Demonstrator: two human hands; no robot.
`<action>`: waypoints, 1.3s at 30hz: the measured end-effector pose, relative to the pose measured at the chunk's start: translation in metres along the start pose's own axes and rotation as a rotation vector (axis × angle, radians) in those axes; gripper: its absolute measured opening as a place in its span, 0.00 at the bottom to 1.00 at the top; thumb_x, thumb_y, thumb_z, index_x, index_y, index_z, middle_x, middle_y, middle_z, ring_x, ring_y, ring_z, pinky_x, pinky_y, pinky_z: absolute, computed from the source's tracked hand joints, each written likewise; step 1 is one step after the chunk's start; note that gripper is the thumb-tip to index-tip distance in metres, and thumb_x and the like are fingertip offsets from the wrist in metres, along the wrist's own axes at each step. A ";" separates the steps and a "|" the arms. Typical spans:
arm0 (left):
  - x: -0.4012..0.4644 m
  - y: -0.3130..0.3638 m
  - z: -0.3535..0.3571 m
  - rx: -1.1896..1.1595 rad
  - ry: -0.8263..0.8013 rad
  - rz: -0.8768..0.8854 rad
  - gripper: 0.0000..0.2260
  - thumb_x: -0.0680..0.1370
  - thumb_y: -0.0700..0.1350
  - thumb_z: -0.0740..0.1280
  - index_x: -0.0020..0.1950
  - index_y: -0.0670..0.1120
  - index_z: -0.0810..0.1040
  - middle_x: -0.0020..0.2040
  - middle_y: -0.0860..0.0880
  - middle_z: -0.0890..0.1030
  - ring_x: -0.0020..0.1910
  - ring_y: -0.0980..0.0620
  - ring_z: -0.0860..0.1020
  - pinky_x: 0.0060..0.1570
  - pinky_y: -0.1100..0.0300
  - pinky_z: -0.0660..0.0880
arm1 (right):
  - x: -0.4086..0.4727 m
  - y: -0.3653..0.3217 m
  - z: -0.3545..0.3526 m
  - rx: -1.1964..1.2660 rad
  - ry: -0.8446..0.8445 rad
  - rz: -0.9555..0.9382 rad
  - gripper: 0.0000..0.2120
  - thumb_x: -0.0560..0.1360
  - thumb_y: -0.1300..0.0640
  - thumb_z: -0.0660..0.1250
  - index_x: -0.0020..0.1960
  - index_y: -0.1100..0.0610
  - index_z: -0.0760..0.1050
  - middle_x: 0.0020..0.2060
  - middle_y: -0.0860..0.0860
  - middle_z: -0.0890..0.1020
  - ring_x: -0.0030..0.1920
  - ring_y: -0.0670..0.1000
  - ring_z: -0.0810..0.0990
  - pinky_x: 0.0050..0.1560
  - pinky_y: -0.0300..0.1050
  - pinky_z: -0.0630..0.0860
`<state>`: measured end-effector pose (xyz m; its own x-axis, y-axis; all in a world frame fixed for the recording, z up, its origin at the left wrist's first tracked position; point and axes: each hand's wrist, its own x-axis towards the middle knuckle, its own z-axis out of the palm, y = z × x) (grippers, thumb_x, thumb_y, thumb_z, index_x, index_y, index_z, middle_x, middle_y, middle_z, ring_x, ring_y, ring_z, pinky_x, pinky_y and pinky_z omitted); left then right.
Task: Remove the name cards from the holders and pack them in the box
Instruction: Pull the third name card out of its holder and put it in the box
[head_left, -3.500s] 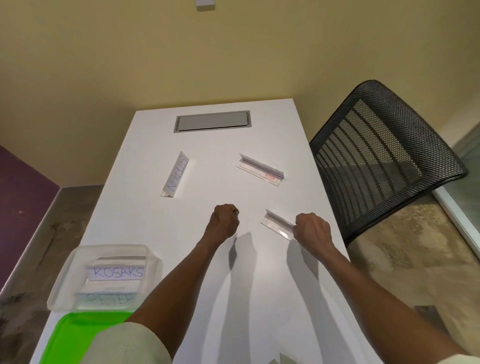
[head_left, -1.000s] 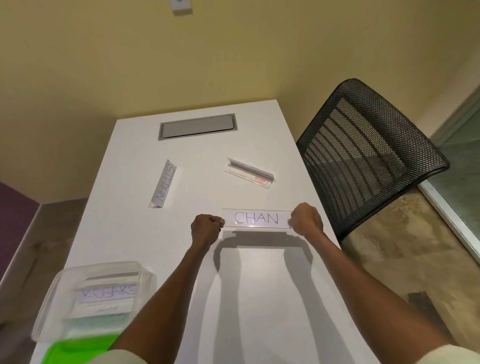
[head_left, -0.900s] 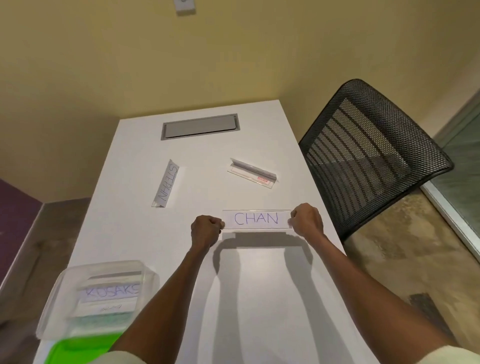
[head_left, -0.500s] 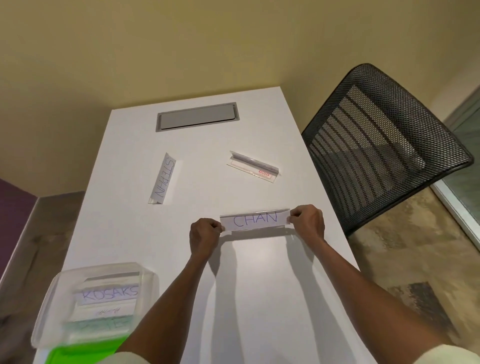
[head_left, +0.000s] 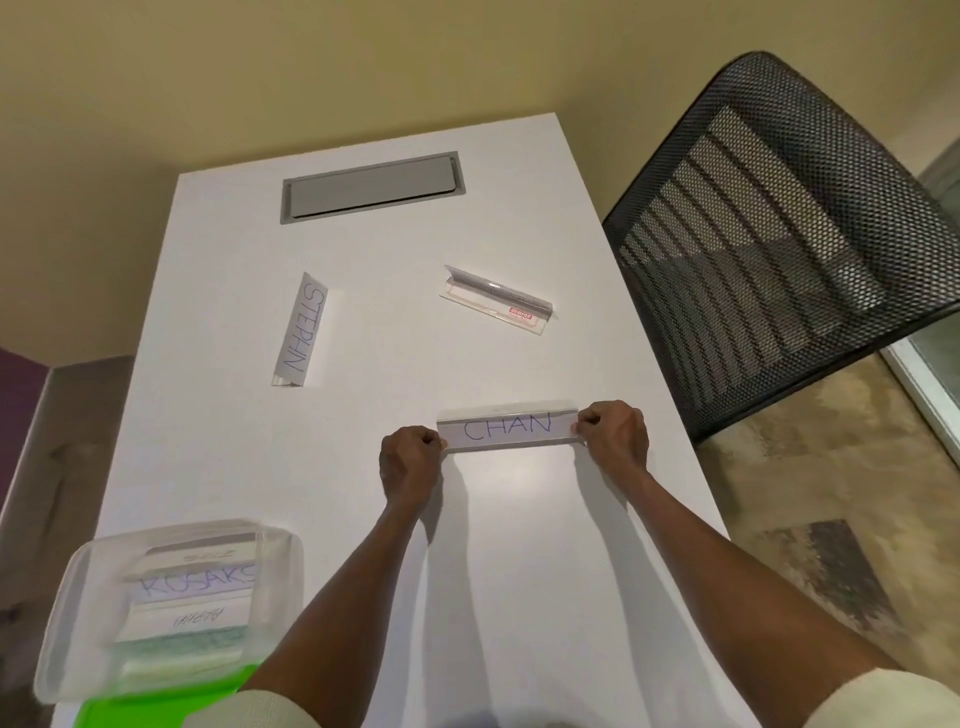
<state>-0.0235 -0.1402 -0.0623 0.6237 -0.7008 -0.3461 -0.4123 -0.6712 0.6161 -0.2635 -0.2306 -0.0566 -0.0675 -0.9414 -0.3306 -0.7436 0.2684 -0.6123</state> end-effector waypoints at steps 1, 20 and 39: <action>0.000 -0.001 0.001 0.001 0.001 -0.003 0.06 0.71 0.43 0.68 0.36 0.45 0.83 0.33 0.53 0.82 0.36 0.51 0.80 0.35 0.61 0.74 | 0.000 0.001 0.001 -0.005 0.000 0.004 0.05 0.67 0.60 0.72 0.32 0.57 0.80 0.30 0.49 0.81 0.34 0.53 0.78 0.30 0.39 0.66; 0.001 -0.015 0.012 -0.026 -0.052 0.008 0.09 0.69 0.43 0.67 0.31 0.40 0.75 0.28 0.44 0.74 0.31 0.50 0.66 0.33 0.58 0.66 | -0.003 0.018 0.008 -0.044 -0.027 0.004 0.03 0.67 0.60 0.71 0.34 0.56 0.81 0.30 0.50 0.81 0.34 0.53 0.79 0.33 0.40 0.68; 0.005 -0.014 -0.009 -0.248 -0.077 0.088 0.11 0.78 0.44 0.60 0.56 0.46 0.80 0.54 0.49 0.79 0.45 0.50 0.84 0.46 0.56 0.81 | 0.001 0.032 -0.008 -0.106 -0.044 -0.253 0.16 0.71 0.59 0.69 0.58 0.51 0.73 0.49 0.47 0.78 0.50 0.48 0.76 0.43 0.44 0.70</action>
<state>-0.0085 -0.1316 -0.0663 0.5367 -0.7765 -0.3300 -0.2820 -0.5337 0.7973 -0.2933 -0.2245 -0.0708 0.1564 -0.9652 -0.2096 -0.7988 0.0012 -0.6017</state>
